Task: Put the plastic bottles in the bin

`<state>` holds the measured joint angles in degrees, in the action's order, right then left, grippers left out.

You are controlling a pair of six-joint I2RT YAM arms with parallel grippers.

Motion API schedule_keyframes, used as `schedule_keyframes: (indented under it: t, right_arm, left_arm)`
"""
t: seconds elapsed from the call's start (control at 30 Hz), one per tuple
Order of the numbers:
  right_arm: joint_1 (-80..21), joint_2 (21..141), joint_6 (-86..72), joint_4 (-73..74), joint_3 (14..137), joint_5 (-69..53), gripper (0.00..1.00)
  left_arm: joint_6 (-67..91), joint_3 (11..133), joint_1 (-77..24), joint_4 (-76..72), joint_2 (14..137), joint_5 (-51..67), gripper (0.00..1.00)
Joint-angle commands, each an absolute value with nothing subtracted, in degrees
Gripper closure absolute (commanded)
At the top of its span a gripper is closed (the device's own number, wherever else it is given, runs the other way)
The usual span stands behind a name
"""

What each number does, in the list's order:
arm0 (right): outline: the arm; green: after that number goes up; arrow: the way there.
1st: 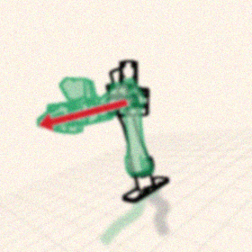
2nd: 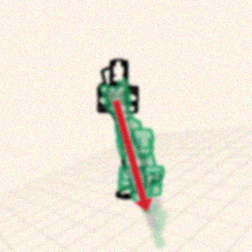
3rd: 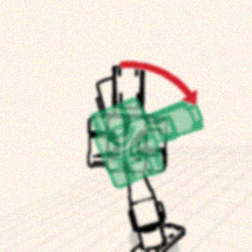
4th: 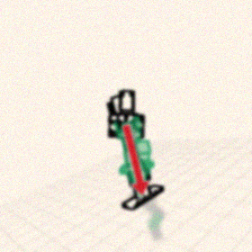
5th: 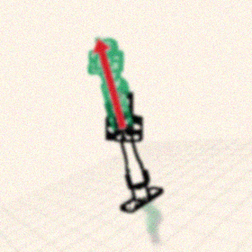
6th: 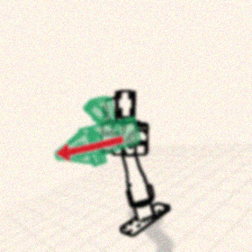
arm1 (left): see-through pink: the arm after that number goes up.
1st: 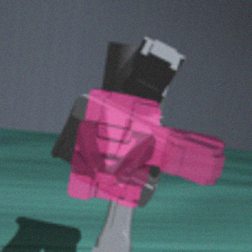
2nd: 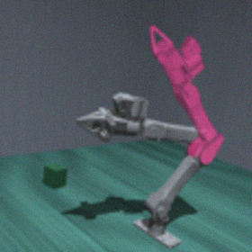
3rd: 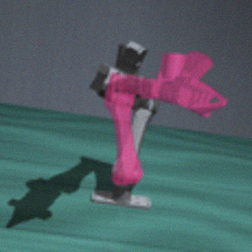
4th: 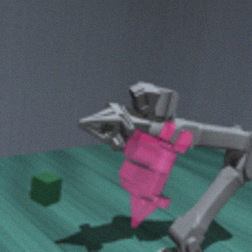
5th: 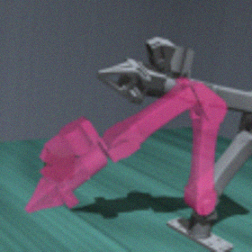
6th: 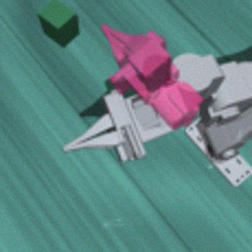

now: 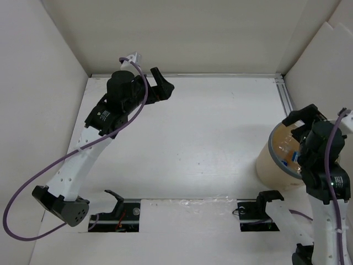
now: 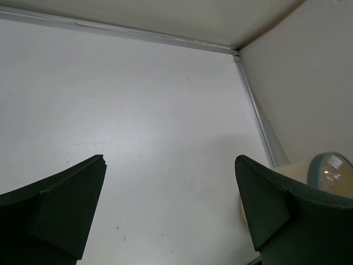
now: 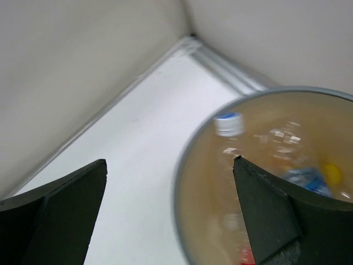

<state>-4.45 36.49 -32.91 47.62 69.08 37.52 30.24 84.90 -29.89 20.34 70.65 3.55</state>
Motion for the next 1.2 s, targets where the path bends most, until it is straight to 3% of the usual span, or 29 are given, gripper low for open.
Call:
schedule_keyframes:
  t: [0.0,0.23,0.33,0.37,0.4,0.57,0.77,1.17]
  right_arm:
    - [-4.3,40.9,-24.8,40.0,75.3,14.8,0.0]
    - [-18.3,50.8,-23.6,38.4,85.2,7.2,0.0]
    - [-32.3,54.6,-23.6,38.4,87.5,14.2,0.0]
    - [-36.9,55.5,-24.1,38.4,87.5,16.8,0.0]
    - [-47.6,56.7,-24.1,37.7,87.5,23.6,0.0]
    - [-75.2,63.9,-27.3,39.9,91.0,44.4,0.0]
    - [-83.4,62.8,-29.3,33.8,86.5,44.6,0.0]
    - [-83.4,59.2,-28.1,32.0,83.6,43.1,0.0]
  left_arm:
    - [26.6,88.9,-29.9,24.4,68.5,-7.7,0.0]
    - [19.3,87.9,-29.9,27.1,61.5,-11.1,0.0]
    - [16.4,86.4,-32.9,27.6,58.1,-8.4,0.0]
    - [14.5,84.7,-32.9,27.6,57.1,-2.3,0.0]
    - [13.7,83.6,-32.9,27.6,56.1,0.4,0.0]
    - [9.0,74.0,-32.9,23.2,44.7,14.2,0.0]
    - [11.1,68.2,-32.9,19.8,37.1,27.6,0.0]
    - [11.7,62.7,-32.9,18.9,34.6,23.7,0.0]
